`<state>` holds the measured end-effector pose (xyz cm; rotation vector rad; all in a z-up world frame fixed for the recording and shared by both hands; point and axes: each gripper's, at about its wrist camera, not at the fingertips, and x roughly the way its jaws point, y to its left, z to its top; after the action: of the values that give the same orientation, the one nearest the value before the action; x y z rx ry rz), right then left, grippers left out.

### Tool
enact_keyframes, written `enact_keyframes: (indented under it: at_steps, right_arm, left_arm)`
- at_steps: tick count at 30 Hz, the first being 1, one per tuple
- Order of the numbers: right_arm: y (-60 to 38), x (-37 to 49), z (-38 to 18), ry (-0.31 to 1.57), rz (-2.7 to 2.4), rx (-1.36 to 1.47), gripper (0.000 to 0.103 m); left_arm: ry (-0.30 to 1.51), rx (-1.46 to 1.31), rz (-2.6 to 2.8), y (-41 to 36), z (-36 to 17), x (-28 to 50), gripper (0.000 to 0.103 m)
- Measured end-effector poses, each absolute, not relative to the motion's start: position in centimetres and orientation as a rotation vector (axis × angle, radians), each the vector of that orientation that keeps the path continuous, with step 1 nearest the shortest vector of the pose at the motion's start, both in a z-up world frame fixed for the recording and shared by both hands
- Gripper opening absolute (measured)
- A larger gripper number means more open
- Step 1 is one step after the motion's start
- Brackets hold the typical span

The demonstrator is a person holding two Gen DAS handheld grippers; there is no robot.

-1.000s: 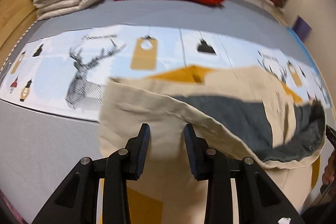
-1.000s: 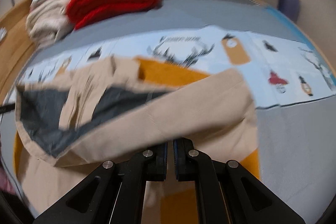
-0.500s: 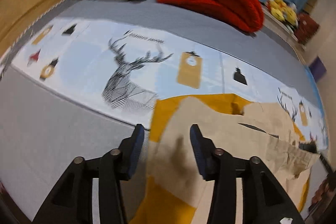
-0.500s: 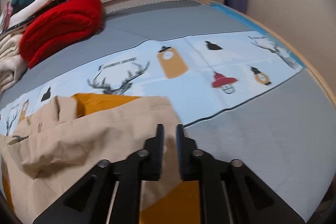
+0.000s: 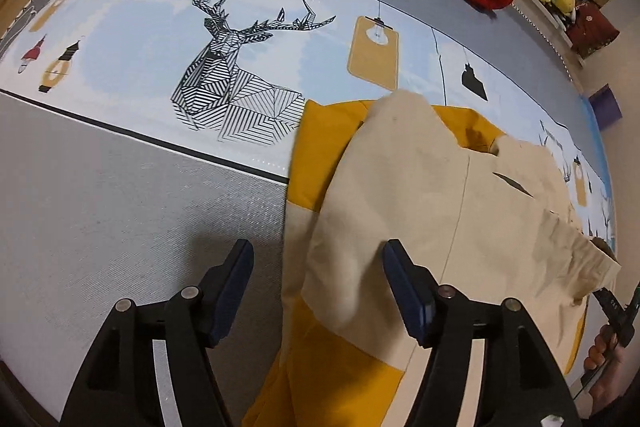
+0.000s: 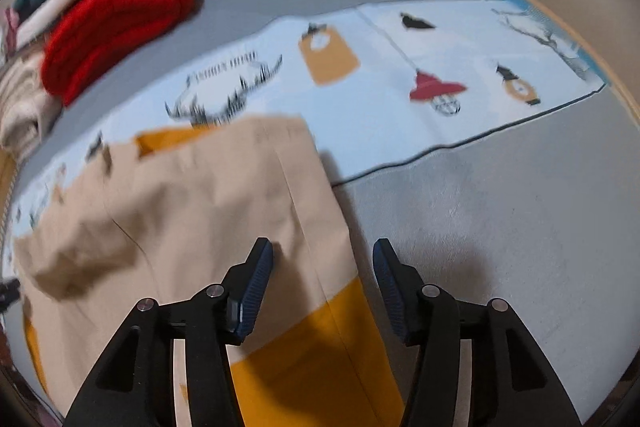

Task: Fold large clothes
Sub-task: 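Pinch the jacket edge with both tools and spread it flat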

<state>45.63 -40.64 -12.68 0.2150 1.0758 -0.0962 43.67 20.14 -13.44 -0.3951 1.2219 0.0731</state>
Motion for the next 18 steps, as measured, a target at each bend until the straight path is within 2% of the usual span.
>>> enact_keyframes:
  at_steps: [4, 8, 9, 10, 11, 12, 13, 14, 18]
  right_arm:
    - [-40.3, 46.2, -13.7, 1.105, -0.074, 0.183, 0.054]
    - [-40.3, 46.5, -14.2, 1.115, -0.066, 0.185, 0.053]
    - [-40.2, 46.7, -14.1, 1.113, -0.066, 0.181, 0.049]
    - [-40.1, 46.6, -14.0, 1.107, -0.062, 0.172, 0.036]
    - [-40.0, 46.8, -13.9, 1.105, -0.061, 0.164, 0.028]
    - [-39.9, 46.7, -13.8, 1.096, -0.07, 0.147, 0.014]
    - [-39.9, 46.6, -13.6, 1.084, -0.079, 0.134, 0.007]
    - [-39.9, 46.6, -13.5, 1.075, -0.077, 0.134, 0.006]
    - [-39.7, 45.8, -11.7, 0.991, -0.08, 0.117, 0.003]
  left_arm:
    - [1.198, -0.419, 0.076, 20.3, -14.0, 43.9, 0.061]
    - [1.177, -0.404, 0.065, 19.8, -14.3, 44.4, 0.046]
    - [1.174, -0.395, 0.062, 19.5, -14.3, 44.5, 0.042]
    - [1.174, -0.389, 0.061, 19.3, -14.4, 44.7, 0.028]
    - [1.176, -0.373, 0.063, 18.9, -14.3, 44.8, 0.012]
    - [1.174, -0.349, 0.072, 18.7, -14.1, 45.0, 0.008]
    - [1.161, -0.309, 0.087, 18.2, -13.7, 45.1, 0.007]
    - [1.141, -0.28, 0.088, 17.8, -13.0, 45.1, 0.003]
    - [1.082, -0.274, 0.07, 17.5, -11.1, 45.4, 0.002]
